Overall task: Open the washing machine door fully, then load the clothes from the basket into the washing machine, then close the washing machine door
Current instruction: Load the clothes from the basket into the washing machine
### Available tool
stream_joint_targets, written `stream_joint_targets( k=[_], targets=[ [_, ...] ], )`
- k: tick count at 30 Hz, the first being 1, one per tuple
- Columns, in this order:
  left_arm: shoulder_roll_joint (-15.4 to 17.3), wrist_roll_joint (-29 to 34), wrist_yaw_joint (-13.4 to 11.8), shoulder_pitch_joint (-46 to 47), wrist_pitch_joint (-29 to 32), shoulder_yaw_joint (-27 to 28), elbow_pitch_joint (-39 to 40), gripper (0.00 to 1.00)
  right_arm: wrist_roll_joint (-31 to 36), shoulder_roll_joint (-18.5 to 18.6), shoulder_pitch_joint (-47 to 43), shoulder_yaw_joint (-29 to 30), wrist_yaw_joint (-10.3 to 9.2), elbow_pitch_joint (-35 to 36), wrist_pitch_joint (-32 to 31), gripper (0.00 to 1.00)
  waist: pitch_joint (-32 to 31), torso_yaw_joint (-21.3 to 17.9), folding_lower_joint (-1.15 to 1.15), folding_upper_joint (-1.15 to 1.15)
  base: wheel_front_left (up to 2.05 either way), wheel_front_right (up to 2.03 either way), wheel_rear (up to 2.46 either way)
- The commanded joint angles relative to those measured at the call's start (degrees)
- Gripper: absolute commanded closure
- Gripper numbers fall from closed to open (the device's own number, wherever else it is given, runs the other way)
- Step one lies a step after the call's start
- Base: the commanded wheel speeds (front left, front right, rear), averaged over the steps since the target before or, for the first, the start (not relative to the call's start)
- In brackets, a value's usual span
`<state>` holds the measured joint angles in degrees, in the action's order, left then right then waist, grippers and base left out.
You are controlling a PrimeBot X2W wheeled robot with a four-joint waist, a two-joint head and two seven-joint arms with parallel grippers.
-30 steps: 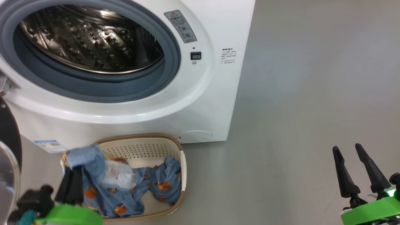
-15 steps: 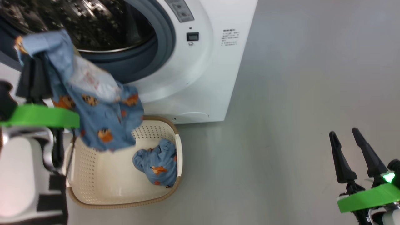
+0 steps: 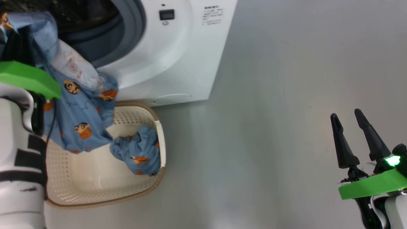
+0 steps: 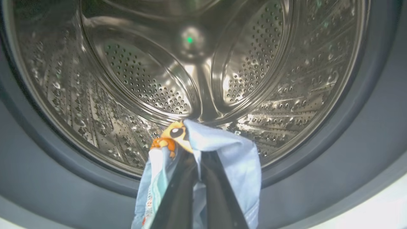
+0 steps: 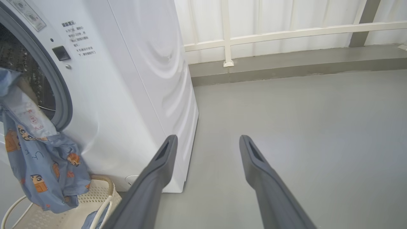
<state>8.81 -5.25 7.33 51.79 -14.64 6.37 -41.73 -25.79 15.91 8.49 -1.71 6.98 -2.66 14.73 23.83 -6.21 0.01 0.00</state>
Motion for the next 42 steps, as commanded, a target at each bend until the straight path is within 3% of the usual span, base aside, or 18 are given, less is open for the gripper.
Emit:
stream_joint_targets(
  k=[1, 14, 19, 26, 29, 35, 36, 37, 38, 39, 40, 42],
  targets=[
    [3.26, 0.4, 0.11, 2.12, -0.36, 0.89, -0.25, 1.0, -0.34, 0.89, 0.59, -1.65, 0.51, 1.45, 0.27, 0.0, 2.65, -2.26, -0.01, 0.0, 0.0, 0.0, 0.0],
    [7.01, 1.28, -1.04, 13.08, -0.36, 0.31, -17.52, 1.0, -0.84, 0.4, 2.72, -2.98, 0.51, 2.31, 0.27, 0.0, 6.51, -4.92, -0.01, 0.0, 0.0, 0.0, 0.0],
    [8.32, 0.84, -2.62, 16.58, -0.36, 1.4, -11.69, 1.0, -1.1, 0.18, 3.2, -3.16, 0.51, 2.72, 0.27, 0.0, 7.93, -5.63, -0.01, 0.0, 0.0, 0.0, 0.0],
    [8.18, 2.29, -5.76, 15.48, -0.36, 2.77, 6.1, 1.0, -1.18, -0.29, 3.99, -2.86, 0.51, 3.38, 0.27, 0.0, 9.99, -5.97, -0.01, 0.0, 0.0, 0.0, 0.0],
    [7.76, 2.75, -5.8, 13.9, -0.36, 2.6, 4.52, 1.0, -1.14, -0.48, 4.29, -3.03, 0.51, 3.39, 0.27, 0.0, 10.27, -6.02, -0.01, 0.0, 0.0, 0.0, 0.0],
    [7.84, 2.22, -5.6, 15.03, -0.36, 2.76, -5.79, 1.0, -1.24, -0.62, 4.47, -3.55, 0.51, 3.26, 0.27, 0.0, 10.3, -6.02, -0.01, 0.0, 0.0, 0.0, 0.0],
    [7.96, 2.2, -5.55, 15.39, -0.36, 2.72, -6.97, 0.89, -1.25, -0.63, 4.52, -3.61, 0.51, 3.22, 0.27, 0.0, 10.29, -6.02, -0.01, 0.0, 0.0, 0.0, 0.0],
    [8.1, 2.29, -5.59, 15.74, -0.36, 2.62, -8.1, 0.66, -1.27, -0.64, 4.55, -3.65, 0.51, 3.19, 0.27, 0.0, 10.26, -6.0, -0.01, 0.0, 0.0, 0.0, 0.0],
    [8.14, 2.15, -5.79, 16.14, -0.36, 2.75, -9.18, 0.35, -1.27, -0.66, 4.58, -3.67, 0.51, 3.15, 0.27, 0.0, 10.21, -5.97, -0.01, 0.0, 0.0, 0.0, 0.0],
    [8.14, 2.15, -5.79, 16.14, -0.36, 2.75, -9.18, 0.35, -1.27, -0.66, 4.58, -3.67, 0.51, 3.15, 0.27, 0.0, 10.21, -5.97, -0.01, 0.0, 0.0, 0.0, 0.0],
    [8.18, 2.02, -5.94, 16.51, -0.36, 2.84, -10.33, 0.0, -1.27, -0.69, 4.57, -3.68, 0.51, 3.12, 0.27, 0.0, 10.13, -5.93, -0.01, 0.0, 0.0, 0.0, 0.0],
    [8.36, 2.06, -5.86, 17.16, -0.36, 2.66, -11.62, 0.0, -1.27, -0.74, 4.54, -3.67, 0.51, 3.1, 0.27, 0.0, 10.03, -5.83, -0.01, 0.0, 0.0, 0.0, 0.0]
  ],
)
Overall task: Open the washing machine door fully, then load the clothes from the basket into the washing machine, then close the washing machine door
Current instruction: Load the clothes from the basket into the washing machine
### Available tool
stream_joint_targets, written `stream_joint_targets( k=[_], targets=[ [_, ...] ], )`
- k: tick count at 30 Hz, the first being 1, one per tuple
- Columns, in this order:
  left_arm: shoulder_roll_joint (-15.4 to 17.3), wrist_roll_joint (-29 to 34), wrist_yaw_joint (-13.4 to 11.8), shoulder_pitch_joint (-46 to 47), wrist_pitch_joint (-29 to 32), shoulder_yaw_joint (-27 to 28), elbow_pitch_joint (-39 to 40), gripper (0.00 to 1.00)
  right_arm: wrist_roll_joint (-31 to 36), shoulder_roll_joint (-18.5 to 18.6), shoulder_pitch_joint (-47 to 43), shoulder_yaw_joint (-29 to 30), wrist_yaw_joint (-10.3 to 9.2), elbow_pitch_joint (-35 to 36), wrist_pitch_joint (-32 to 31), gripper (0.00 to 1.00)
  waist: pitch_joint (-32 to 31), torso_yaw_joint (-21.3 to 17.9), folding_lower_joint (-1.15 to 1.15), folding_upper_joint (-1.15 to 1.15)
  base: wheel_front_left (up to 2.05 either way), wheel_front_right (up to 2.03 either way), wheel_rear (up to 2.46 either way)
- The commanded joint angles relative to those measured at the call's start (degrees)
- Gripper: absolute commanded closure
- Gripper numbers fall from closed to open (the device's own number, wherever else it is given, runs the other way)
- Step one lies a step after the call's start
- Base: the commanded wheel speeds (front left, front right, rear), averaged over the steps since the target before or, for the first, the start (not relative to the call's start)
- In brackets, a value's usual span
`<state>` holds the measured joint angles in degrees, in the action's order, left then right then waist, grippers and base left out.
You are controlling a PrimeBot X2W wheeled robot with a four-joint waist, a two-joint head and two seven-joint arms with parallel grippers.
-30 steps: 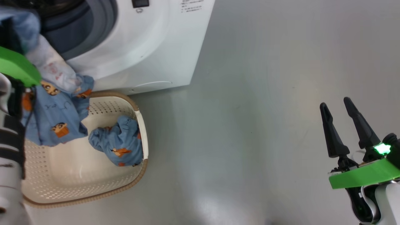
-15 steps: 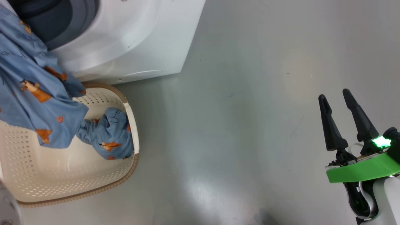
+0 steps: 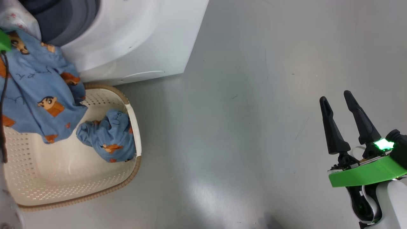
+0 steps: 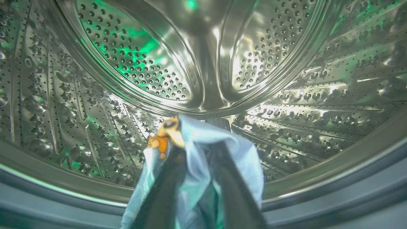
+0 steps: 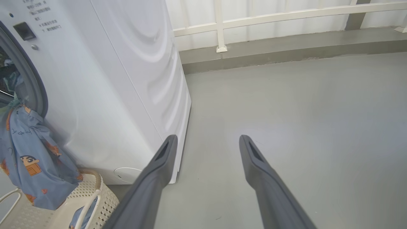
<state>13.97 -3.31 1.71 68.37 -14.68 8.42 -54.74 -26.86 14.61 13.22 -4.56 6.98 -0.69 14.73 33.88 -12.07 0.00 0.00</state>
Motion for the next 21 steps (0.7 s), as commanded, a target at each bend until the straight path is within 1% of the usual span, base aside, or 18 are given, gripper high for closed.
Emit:
stream_joint_targets(
  k=[1, 11, 17, 21],
  targets=[
    [3.2, 0.09, -0.19, 0.73, -0.32, 0.55, 0.87, 0.0, -0.21, 0.55, -0.22, -0.81, 0.51, 1.11, 0.27, 0.0, -0.09, 0.09, 0.0, 0.0, 0.0, 0.0, 0.0],
    [2.23, -0.6, 0.0, 0.5, -0.32, 0.32, -0.2, 0.0, -0.19, 0.75, -0.12, -0.88, 0.51, 1.24, 0.27, 0.0, -0.46, 0.93, 0.0, 0.0, 0.0, 0.0, 0.0],
    [1.02, -1.79, 0.18, -1.65, -0.32, 1.29, 1.96, 0.0, 0.0, 0.88, -0.42, -0.64, 0.51, 1.35, 0.27, 0.0, -1.02, 1.49, 0.0, 0.0, 0.0, 0.0, 0.0],
    [-0.28, -3.15, 0.72, -4.36, -0.32, 2.83, 5.36, 0.0, 0.01, 1.03, -0.49, -0.4, 0.51, 1.35, 0.27, 0.0, -1.45, 2.09, 0.0, 0.0, 0.0, 0.0, 0.0]
  ],
)
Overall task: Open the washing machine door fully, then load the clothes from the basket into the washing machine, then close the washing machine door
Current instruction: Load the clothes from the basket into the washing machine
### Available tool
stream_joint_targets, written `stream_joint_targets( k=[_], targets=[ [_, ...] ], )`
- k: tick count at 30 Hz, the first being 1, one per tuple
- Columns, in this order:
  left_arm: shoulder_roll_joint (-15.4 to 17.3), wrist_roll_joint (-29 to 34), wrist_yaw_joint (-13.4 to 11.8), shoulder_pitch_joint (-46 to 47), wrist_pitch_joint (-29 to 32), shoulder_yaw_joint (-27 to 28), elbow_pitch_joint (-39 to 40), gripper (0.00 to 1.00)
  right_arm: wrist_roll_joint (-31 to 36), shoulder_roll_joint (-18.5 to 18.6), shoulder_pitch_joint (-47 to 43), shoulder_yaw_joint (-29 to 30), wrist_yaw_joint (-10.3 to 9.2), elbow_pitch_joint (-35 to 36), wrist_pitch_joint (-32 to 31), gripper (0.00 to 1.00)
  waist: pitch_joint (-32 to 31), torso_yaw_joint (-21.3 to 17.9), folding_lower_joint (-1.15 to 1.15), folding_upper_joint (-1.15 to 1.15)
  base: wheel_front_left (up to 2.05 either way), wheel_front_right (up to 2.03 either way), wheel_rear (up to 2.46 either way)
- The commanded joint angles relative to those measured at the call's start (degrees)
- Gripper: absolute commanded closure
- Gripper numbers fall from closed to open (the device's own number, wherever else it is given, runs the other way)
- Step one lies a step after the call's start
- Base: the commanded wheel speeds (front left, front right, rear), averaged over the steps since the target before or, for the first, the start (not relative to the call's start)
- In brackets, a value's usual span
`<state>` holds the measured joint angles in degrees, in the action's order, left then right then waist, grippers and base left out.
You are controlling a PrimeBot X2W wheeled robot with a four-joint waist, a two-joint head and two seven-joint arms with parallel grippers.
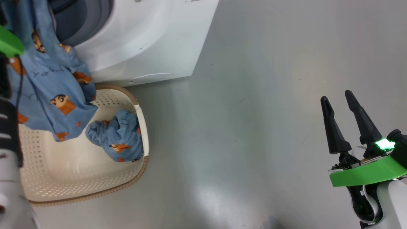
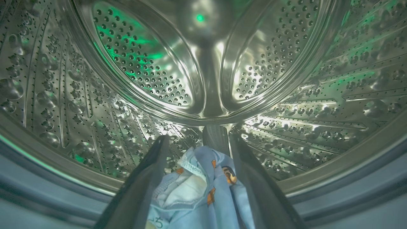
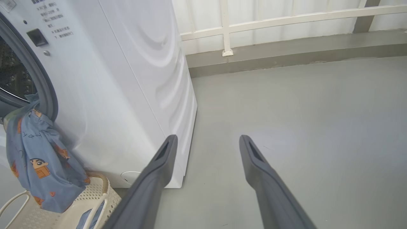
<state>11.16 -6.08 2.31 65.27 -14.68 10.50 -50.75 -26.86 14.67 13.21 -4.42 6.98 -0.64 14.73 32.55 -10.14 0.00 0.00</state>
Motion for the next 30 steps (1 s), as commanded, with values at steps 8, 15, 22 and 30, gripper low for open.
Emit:
stream_joint_targets(
  k=[8, 15, 22, 30],
  targets=[
    [-0.83, -0.67, 1.5, -9.57, -0.32, 2.81, 9.93, 0.0, 0.08, 1.5, -0.39, 0.32, 0.51, 1.64, 0.27, 0.0, -0.35, 1.91, 0.0, 0.0, 0.0, 0.0, 0.0],
    [-3.85, -0.31, 2.53, -17.09, -0.32, 5.01, 17.66, 0.0, 0.23, 1.71, -0.6, 1.45, 0.51, 2.19, 0.27, 0.0, 0.13, 3.32, 0.0, 0.0, 0.0, 0.0, 0.0],
    [-6.05, 0.35, 2.97, -24.5, -0.32, 6.69, 24.27, 0.0, 0.11, 1.93, -0.49, 1.71, 0.51, 2.21, 0.27, 0.0, 0.32, 3.67, 0.0, 0.0, 0.0, 0.0, 0.0],
    [-7.91, 0.66, 2.99, -34.6, -0.32, 6.8, 32.96, 0.0, -0.04, 2.01, -0.27, 1.96, 0.51, 2.21, 0.27, 0.0, 0.52, 3.66, 0.0, 0.0, 0.0, 0.0, 0.0]
  ],
)
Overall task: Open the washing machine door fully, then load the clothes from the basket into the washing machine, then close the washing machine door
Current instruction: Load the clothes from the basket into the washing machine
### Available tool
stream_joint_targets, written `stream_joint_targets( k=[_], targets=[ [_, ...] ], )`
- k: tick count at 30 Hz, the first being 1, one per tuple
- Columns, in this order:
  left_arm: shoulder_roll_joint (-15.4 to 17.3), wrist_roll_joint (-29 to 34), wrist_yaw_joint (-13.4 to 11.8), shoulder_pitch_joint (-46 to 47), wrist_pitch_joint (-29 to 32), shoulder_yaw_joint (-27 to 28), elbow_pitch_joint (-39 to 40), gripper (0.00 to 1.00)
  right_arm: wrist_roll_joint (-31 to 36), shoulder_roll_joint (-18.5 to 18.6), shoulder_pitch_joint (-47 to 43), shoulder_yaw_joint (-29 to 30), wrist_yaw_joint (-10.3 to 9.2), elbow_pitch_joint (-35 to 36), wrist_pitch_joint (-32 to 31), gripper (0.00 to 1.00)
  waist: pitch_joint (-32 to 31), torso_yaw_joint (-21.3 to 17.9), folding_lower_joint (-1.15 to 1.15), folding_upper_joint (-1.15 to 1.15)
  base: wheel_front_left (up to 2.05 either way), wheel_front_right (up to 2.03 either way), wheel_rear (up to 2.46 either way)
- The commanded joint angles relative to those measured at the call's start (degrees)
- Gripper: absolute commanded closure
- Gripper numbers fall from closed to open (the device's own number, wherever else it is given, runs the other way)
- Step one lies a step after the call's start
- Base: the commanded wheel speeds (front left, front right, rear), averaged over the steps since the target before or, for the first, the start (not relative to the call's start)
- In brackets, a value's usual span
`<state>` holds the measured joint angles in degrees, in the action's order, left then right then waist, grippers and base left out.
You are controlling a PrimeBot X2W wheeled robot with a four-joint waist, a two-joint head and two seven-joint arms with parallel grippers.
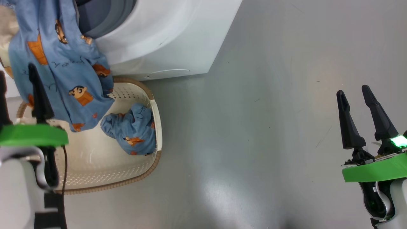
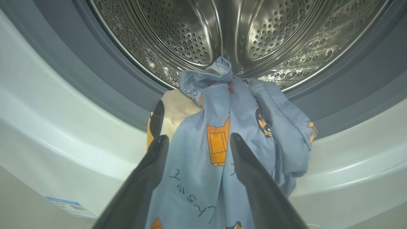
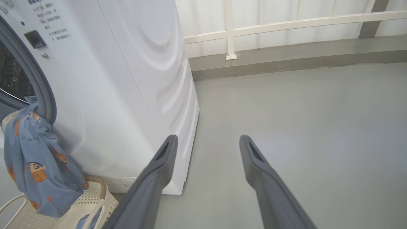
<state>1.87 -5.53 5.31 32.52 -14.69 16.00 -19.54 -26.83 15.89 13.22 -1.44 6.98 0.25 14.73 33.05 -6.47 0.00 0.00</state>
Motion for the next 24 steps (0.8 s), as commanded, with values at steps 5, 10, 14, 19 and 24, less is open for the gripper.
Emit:
stream_joint_targets(
  k=[5, 10, 14, 19, 24],
  targets=[
    [1.07, -1.0, -1.03, -7.19, -0.3, 0.85, 7.01, 0.0, -0.15, 0.87, 0.05, -1.12, 0.51, 1.2, 0.27, 0.0, 0.42, -0.14, 0.0, 0.0, 0.0, 0.0, 0.0],
    [1.03, -3.75, -3.69, -13.5, -0.3, -1.42, 11.9, 0.0, -0.28, 0.97, 0.8, -1.64, 0.51, 0.88, 0.27, 0.0, 0.36, -0.9, 0.0, 0.0, 0.0, 0.0, 0.0],
    [1.02, -5.44, -5.91, -17.13, -0.3, -3.12, 14.84, 0.0, -0.29, 1.05, 1.07, -1.56, 0.51, 0.91, 0.27, 0.0, 0.32, -0.95, 0.0, 0.0, 0.0, 0.0, 0.0],
    [1.01, -6.44, -7.1, -18.24, -0.3, -4.55, 15.8, 0.0, -0.14, 0.93, 1.22, -1.72, 0.51, 0.98, 0.27, 0.0, 0.43, -0.81, 0.0, 0.0, 0.0, 0.0, 0.0],
    [1.01, -7.02, -7.13, -17.75, -0.3, -4.97, 13.02, 0.0, -0.28, 0.94, 1.39, -2.07, 0.51, 1.03, 0.27, 0.0, 0.61, -1.06, 0.0, 0.0, 0.0, 0.0, 0.0]
  ],
)
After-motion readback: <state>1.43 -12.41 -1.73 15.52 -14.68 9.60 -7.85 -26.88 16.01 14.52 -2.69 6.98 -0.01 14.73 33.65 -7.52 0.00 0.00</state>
